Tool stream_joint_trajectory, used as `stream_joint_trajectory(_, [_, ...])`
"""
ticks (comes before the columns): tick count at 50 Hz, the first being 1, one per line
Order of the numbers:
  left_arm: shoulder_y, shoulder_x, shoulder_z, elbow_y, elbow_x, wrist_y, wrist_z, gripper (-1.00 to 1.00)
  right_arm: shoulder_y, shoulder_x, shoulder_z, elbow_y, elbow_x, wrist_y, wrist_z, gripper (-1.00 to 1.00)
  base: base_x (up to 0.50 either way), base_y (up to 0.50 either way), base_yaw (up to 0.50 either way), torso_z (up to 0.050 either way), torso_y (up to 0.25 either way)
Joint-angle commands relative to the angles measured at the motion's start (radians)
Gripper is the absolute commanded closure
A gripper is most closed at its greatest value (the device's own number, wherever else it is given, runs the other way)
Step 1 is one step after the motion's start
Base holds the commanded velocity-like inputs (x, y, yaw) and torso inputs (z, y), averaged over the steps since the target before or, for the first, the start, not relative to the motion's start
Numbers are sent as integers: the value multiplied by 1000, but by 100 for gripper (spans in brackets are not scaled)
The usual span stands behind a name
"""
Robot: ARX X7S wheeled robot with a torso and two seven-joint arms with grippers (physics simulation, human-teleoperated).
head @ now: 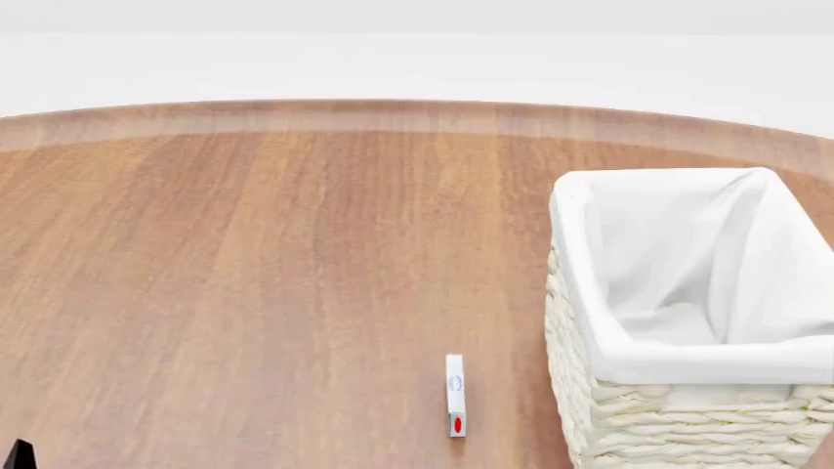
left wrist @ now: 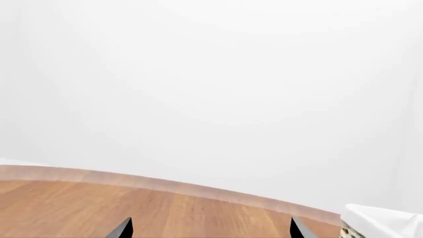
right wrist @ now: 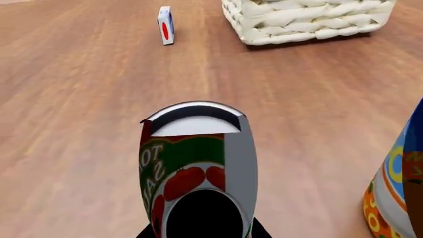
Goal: Pick up the tomato sauce, and put it in the basket.
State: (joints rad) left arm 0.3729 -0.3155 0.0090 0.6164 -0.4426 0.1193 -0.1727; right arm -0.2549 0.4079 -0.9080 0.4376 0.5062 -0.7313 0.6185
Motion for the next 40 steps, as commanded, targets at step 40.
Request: stream_joint_trajectory(40, [30, -13, -9, -16, -14, 37, -13, -100, 261, 50, -74, -503, -36, 587, 68, 100, 0, 0, 0, 0, 0])
